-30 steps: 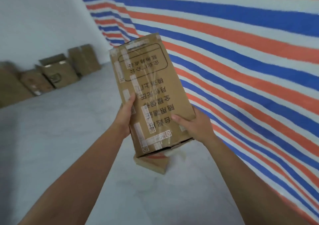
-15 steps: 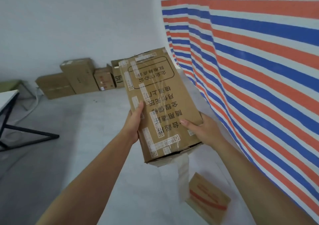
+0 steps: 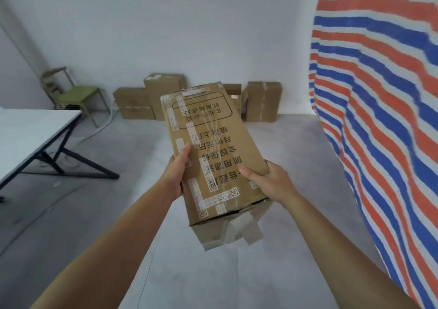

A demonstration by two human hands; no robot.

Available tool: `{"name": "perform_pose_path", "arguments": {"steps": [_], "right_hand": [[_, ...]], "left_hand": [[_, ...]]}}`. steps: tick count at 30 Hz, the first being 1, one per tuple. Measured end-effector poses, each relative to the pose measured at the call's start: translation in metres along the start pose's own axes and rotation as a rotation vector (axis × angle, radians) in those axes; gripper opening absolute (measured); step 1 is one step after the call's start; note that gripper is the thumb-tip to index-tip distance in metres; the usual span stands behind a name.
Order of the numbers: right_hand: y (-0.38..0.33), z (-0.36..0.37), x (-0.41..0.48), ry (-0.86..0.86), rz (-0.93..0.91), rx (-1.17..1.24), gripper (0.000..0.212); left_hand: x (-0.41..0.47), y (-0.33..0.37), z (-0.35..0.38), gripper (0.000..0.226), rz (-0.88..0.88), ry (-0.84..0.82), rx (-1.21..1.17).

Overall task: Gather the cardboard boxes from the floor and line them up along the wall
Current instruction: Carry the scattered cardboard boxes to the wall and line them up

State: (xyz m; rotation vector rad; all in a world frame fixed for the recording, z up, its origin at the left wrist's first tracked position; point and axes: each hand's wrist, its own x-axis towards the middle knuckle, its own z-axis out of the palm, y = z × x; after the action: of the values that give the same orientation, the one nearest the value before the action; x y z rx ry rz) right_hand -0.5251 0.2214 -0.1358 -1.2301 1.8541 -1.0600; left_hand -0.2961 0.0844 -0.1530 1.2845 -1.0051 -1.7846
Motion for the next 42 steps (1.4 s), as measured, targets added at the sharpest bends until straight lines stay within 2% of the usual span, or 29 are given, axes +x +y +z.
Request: {"name": "perform_pose_path", "arguments": {"steps": [3, 8, 11, 19, 22, 26, 28, 32, 37, 40, 42], "right_hand": [[-0.02, 0.034, 0.088, -0.053, -0.031, -0.016, 0.06], [-0.047, 0.107, 0.233, -0.103, -0.069, -0.028, 0.062], [-0.077, 0.145, 0.315, -0.119, -0.078, -0.038, 0.059], [-0.143, 0.214, 0.521, -0.143, -0.061, -0.036, 0.052], [-0.156, 0.248, 0.61, -0.161, -0.065, -0.043, 0.051], [-0.168, 0.296, 0.741, -0.202, -0.083, -0.039, 0.033], [-0.183, 0.316, 0.806, -0.243, -0.098, -0.035, 0.033], [-0.232, 0.365, 0.927, -0.305, -0.14, -0.042, 0.062], [-0.297, 0.431, 1.041, -0.421, -0.197, -0.099, 0.058], [-0.321, 0.483, 1.114, -0.452, -0.204, -0.128, 0.063], [-0.33, 0.519, 1.157, -0.483, -0.202, -0.146, 0.058]], "left_hand": [[0.068, 0.035, -0.029, 0.066, 0.016, 0.037, -0.026], [0.192, 0.085, -0.087, 0.052, 0.036, 0.081, -0.06], [0.266, 0.125, -0.121, 0.063, 0.027, 0.096, -0.057], [0.448, 0.234, -0.178, 0.069, 0.051, 0.178, -0.043], [0.528, 0.271, -0.201, 0.081, 0.052, 0.164, -0.022], [0.648, 0.315, -0.234, 0.094, 0.05, 0.204, 0.004], [0.699, 0.344, -0.248, 0.087, 0.065, 0.274, 0.004], [0.788, 0.406, -0.289, 0.07, 0.068, 0.376, -0.029], [0.874, 0.468, -0.352, 0.069, 0.052, 0.549, -0.067], [0.933, 0.498, -0.39, 0.057, 0.06, 0.588, -0.116], [0.974, 0.508, -0.421, 0.059, 0.069, 0.59, -0.13]]}}
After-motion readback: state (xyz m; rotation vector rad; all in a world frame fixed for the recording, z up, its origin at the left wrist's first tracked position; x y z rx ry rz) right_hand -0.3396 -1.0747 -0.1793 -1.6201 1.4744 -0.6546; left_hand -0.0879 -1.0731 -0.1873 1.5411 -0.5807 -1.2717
